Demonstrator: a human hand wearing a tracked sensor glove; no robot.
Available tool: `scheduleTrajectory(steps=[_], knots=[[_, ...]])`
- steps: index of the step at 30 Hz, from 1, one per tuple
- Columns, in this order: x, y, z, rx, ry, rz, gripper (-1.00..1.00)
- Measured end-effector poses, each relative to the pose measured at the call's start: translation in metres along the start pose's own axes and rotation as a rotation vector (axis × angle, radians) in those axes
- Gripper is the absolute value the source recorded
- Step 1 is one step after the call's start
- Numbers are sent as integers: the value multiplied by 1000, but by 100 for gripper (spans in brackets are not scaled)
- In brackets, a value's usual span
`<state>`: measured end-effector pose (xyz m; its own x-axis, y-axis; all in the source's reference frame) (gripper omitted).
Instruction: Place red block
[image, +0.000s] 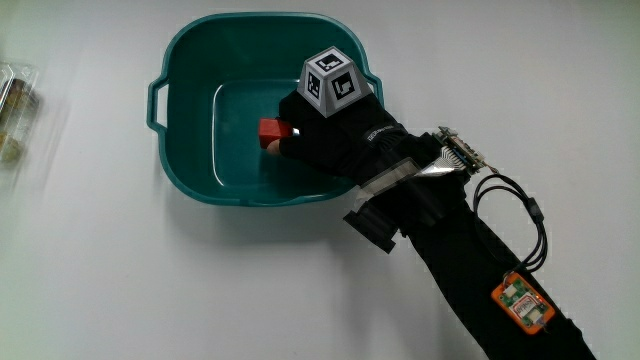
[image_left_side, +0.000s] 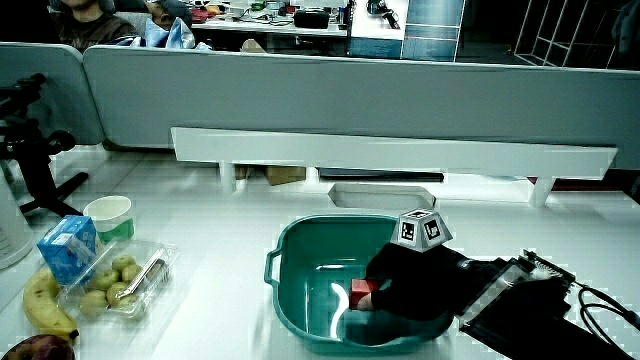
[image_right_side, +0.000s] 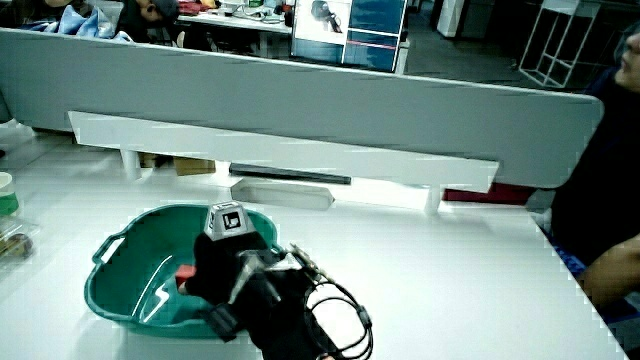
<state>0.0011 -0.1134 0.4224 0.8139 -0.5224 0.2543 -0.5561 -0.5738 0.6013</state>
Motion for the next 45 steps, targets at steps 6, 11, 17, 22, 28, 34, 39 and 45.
scheduleTrajectory(steps=[6,11,17,22,28,34,39,45], knots=[[2,10,-5,-31,8,-18,0],[6,15,-11,-49,14,-39,0],[2,18,-12,-71,-2,-41,0],[3,22,-16,-92,-7,-64,0],[2,23,-16,-120,-6,-74,0],[3,23,-17,-143,-9,-105,-43],[2,11,-10,-146,19,-82,-79],[9,-15,5,-113,81,-19,-100]])
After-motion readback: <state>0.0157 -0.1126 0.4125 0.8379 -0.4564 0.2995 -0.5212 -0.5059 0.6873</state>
